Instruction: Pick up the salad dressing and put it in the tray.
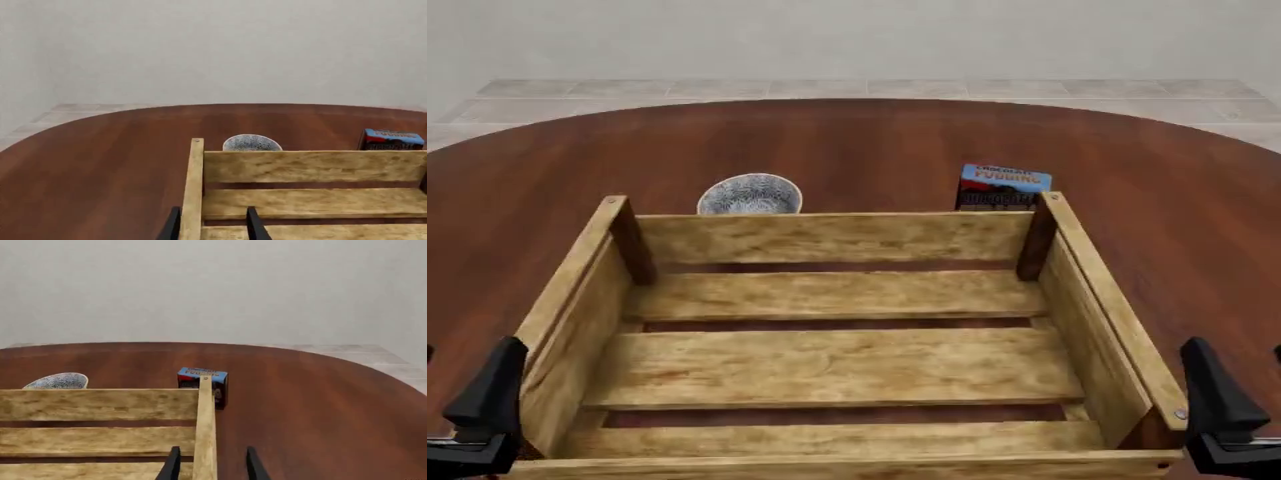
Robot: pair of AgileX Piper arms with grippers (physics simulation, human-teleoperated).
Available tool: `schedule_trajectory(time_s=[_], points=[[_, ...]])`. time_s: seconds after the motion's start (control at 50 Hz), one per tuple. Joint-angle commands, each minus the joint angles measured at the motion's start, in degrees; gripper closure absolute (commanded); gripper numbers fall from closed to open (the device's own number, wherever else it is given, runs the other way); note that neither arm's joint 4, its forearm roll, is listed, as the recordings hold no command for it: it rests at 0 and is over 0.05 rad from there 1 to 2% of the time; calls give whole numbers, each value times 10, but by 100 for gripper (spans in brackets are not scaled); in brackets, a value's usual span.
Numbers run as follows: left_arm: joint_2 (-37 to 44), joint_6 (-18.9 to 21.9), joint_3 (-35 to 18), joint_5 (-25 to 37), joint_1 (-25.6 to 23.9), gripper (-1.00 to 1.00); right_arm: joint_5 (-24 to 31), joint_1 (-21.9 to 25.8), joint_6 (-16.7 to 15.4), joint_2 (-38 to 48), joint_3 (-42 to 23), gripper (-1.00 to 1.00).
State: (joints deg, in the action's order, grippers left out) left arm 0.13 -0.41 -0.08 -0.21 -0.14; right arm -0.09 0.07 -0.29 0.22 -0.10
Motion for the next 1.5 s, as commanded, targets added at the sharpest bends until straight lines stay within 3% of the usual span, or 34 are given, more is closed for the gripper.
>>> schedule_trajectory(time_s=[0.02, 0.36, 0.58, 0.9, 1.1, 1.16, 1.5], points=[[1, 4, -3, 2, 0, -100, -1, -1, 8, 3, -2, -100], [1, 14, -9, 11, 0, -100, -7, -3, 16, 9, 0, -100], [39, 46, -92, 67, 27, -100, -4, -7, 22, 6, 0, -100], [113, 67, -162, 91, 48, -100, -3, -3, 17, 10, 0, -100], [116, 45, -224, 168, 92, -100, -9, -2, 17, 19, 0, -100], [116, 67, -228, 180, 109, -100, -11, 0, 15, 22, 0, -100], [100, 35, -262, 273, 207, -100, -9, -1, 12, 23, 0, -100]])
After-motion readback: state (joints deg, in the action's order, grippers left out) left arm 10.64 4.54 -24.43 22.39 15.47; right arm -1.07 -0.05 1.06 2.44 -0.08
